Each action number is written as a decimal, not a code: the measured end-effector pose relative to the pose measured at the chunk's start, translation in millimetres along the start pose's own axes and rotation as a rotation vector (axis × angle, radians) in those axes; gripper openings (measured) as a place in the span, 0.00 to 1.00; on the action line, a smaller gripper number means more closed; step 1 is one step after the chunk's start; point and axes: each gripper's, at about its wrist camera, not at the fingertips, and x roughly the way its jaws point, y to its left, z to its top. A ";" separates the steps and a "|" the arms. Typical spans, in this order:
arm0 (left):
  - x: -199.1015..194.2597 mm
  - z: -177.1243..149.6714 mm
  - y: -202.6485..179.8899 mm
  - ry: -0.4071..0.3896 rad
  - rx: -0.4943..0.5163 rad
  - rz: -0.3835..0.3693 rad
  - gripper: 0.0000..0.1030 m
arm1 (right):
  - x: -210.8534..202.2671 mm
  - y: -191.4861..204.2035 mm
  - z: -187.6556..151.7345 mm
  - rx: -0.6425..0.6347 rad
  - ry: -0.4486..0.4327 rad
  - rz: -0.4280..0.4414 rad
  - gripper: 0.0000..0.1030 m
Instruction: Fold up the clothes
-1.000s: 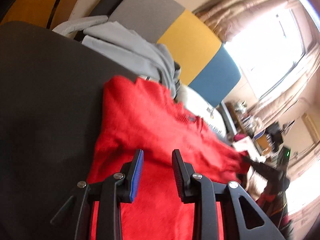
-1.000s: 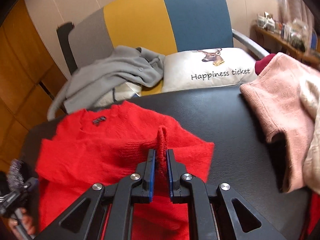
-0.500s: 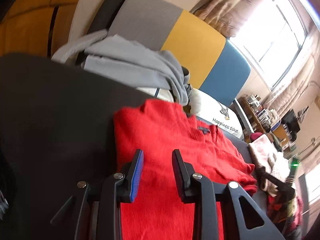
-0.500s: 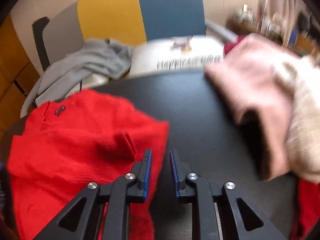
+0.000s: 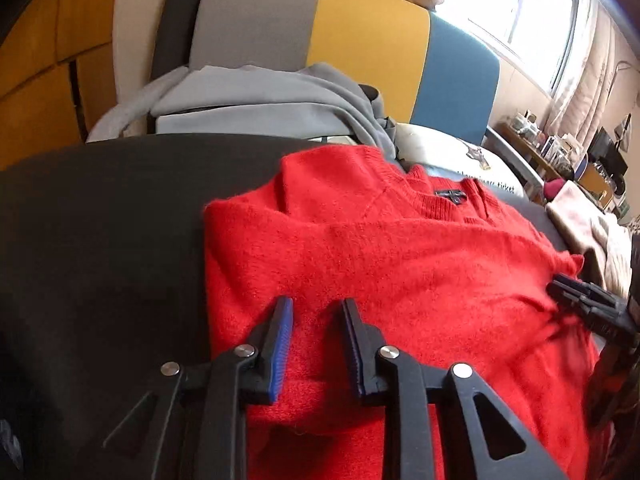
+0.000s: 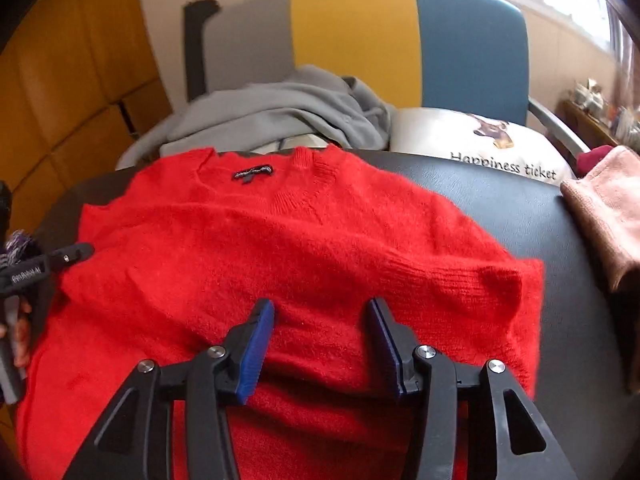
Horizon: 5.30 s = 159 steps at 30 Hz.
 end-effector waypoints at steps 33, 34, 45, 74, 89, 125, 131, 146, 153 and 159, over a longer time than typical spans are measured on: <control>119.0 150.3 -24.1 0.339 0.313 -0.338 0.41 | 133.4 -6.8 156.5 -0.352 0.358 0.258 0.57; 124.4 150.3 -27.3 0.360 0.320 -0.341 0.40 | 133.5 -6.1 156.0 -0.360 0.359 0.256 0.55; 48.2 150.9 -41.1 0.131 0.291 -0.378 0.06 | 84.2 3.1 167.5 -0.348 0.262 0.221 0.11; -61.1 42.2 1.0 -0.016 0.091 -0.337 0.16 | -75.7 22.0 52.9 -0.150 0.073 0.310 0.38; 26.3 16.1 -25.0 -0.042 -0.010 -0.156 0.17 | 6.4 20.2 17.6 -0.168 0.020 0.124 0.38; 85.7 34.2 -194.5 0.093 0.224 -0.402 0.20 | 44.6 -127.6 82.3 0.681 0.016 0.530 0.99; 83.5 35.1 -192.3 0.085 0.198 -0.396 0.20 | 38.6 -132.3 78.7 0.655 0.014 0.435 1.00; -11.1 79.4 38.9 -0.044 -0.220 -0.315 0.24 | 11.4 0.5 82.4 0.143 0.065 0.239 1.00; 29.9 104.0 96.5 0.135 -0.348 -0.432 0.24 | 34.5 34.9 43.6 -0.148 0.056 0.057 1.00; 46.5 103.4 87.4 0.185 -0.344 -0.503 0.24 | 36.4 35.9 38.7 -0.156 0.030 0.048 1.00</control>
